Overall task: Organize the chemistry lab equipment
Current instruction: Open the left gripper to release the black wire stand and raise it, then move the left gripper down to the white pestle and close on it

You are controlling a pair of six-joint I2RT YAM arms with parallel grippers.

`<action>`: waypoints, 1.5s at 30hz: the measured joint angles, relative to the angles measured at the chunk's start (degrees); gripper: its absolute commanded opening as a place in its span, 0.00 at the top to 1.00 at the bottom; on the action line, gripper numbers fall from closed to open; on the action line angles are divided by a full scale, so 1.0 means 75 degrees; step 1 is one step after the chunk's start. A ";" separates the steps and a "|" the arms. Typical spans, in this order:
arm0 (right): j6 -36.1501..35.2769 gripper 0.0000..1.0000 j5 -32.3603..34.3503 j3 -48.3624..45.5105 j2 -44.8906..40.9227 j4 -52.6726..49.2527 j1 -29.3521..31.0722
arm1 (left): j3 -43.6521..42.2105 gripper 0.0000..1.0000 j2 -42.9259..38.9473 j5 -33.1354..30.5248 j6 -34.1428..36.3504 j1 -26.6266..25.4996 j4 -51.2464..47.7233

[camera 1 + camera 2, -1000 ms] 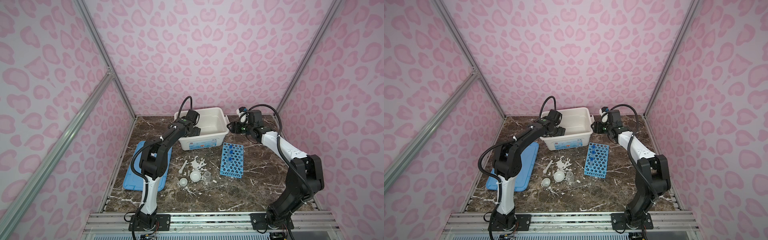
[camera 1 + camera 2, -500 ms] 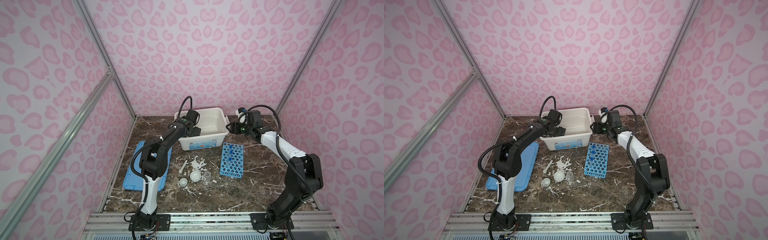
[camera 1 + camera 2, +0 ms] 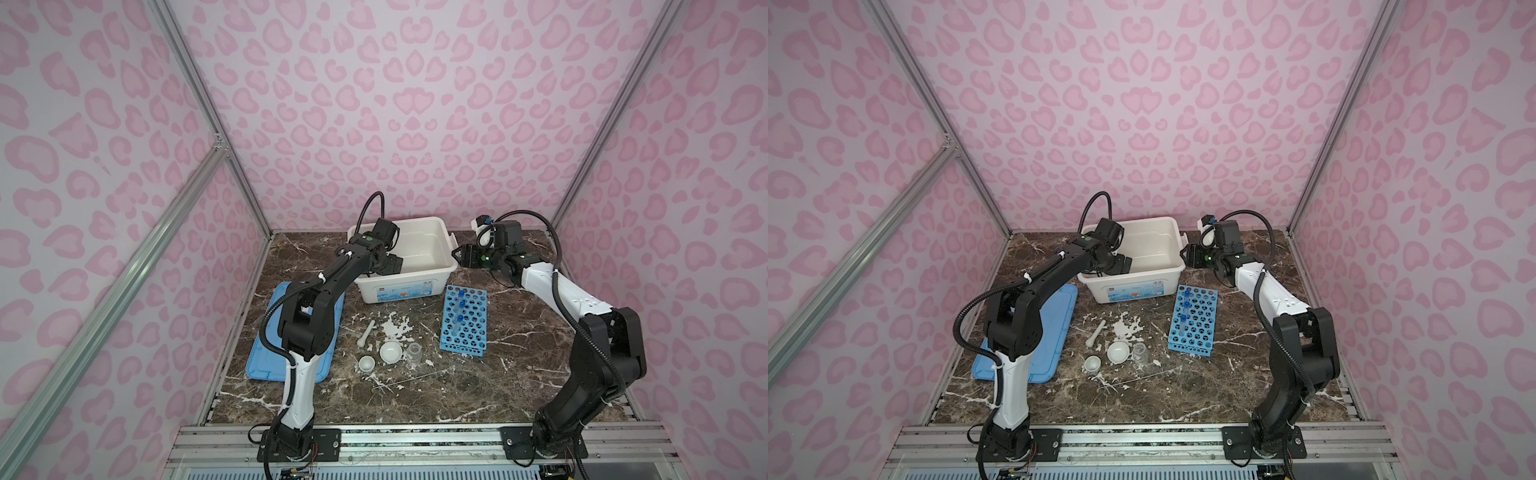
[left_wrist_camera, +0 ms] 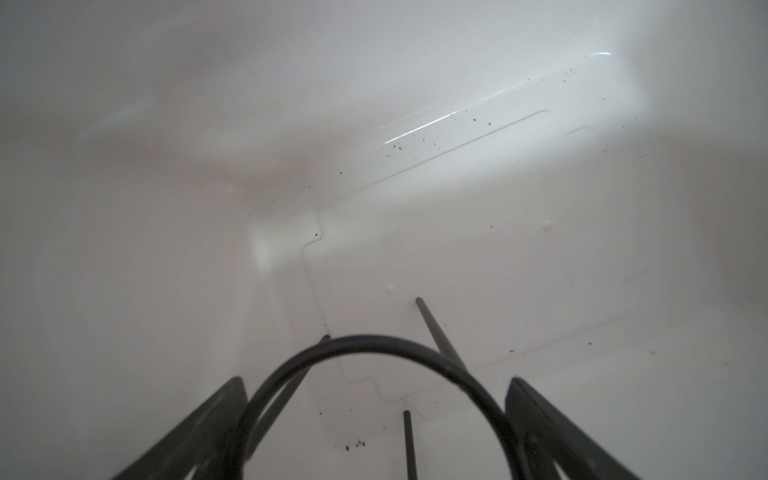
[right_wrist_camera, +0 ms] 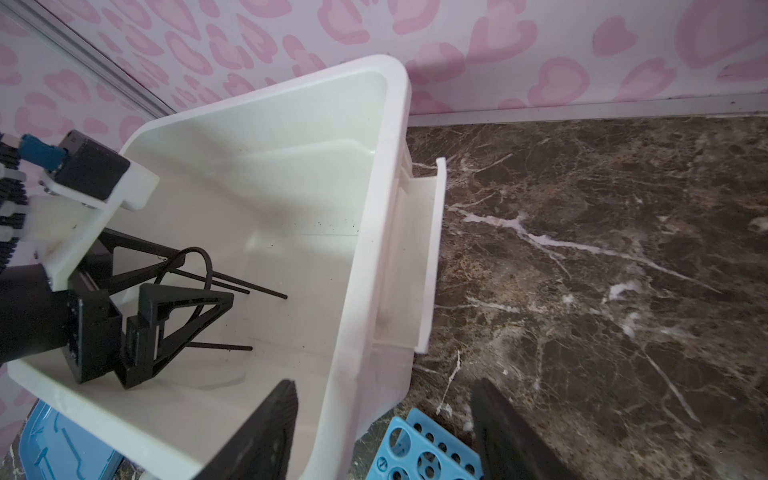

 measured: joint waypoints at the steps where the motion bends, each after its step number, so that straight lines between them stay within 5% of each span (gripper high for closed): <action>1: 0.0000 0.32 0.0000 0.0000 0.0000 -0.0003 0.0000 | 0.0032 0.02 -0.0012 0.0000 -0.0003 0.0000 -0.0020; 18: 0.0000 0.29 0.0003 -0.0012 -0.0256 -0.0204 -0.0061 | -0.0157 0.02 -0.1381 -0.0431 -0.0128 -0.0137 0.0184; 38: 0.0236 0.27 0.0003 0.0347 -0.0289 -0.0615 -0.0187 | -0.4086 0.02 -0.5383 -0.1075 -0.0560 -0.0498 0.0615; 45: 0.0259 0.27 0.0015 0.0425 -0.0300 -0.0778 -0.0221 | -0.5298 0.00 -0.5960 -0.1110 -0.1081 -0.0796 0.0175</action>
